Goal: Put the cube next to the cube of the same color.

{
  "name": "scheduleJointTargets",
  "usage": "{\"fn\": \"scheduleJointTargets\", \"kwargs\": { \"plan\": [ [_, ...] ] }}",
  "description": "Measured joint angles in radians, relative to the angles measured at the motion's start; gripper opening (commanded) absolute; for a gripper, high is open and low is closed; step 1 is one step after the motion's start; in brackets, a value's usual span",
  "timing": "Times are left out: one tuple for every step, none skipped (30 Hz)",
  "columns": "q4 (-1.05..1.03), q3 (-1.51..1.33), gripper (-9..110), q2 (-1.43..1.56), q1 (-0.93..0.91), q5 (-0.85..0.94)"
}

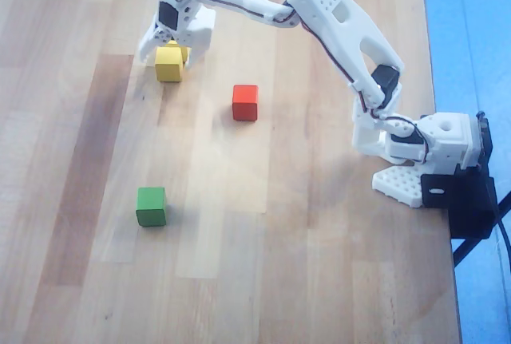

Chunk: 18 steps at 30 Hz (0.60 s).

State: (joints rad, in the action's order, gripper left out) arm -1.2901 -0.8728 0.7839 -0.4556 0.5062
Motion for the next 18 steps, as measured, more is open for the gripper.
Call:
{"fn": "scheduleJointTargets", "kwargs": {
  "plan": [
    [-0.002, 0.0, 39, 0.009, -0.009, 0.0],
    [-0.008, 0.0, 38, 0.02, -0.02, 0.0],
    [-0.017, 0.0, 38, 0.043, -0.031, 0.0],
    [-0.029, 0.0, 38, 0.072, -0.041, 0.0],
    [-0.043, 0.0, 37, 0.107, -0.052, 0.0],
    [-0.058, 0.0, 36, 0.147, -0.061, 0.0],
    [-0.074, 0.0, 35, 0.19, -0.066, 0.0],
    [-0.091, 0.0, 34, 0.235, -0.064, 0.0],
    [-0.107, 0.0, 33, 0.279, -0.057, 0.0],
    [-0.123, 0.0, 31, 0.325, -0.043, -0.005],
    [-0.138, 0.0, 28, 0.374, -0.025, -0.011],
    [-0.147, 0.0, 25, 0.422, -0.006, -0.023],
    [-0.147, -0.003, 22, 0.469, 0.015, -0.046],
    [-0.147, -0.018, 18, 0.523, 0.037, -0.072],
    [-0.144, -0.041, 14, 0.575, 0.058, -0.103],
    [-0.133, -0.071, 9, 0.629, 0.08, -0.137],
    [-0.118, -0.107, 4, 0.686, 0.101, -0.175],
    [-0.097, -0.152, 0, 0.741, 0.123, -0.216]
  ]
}}
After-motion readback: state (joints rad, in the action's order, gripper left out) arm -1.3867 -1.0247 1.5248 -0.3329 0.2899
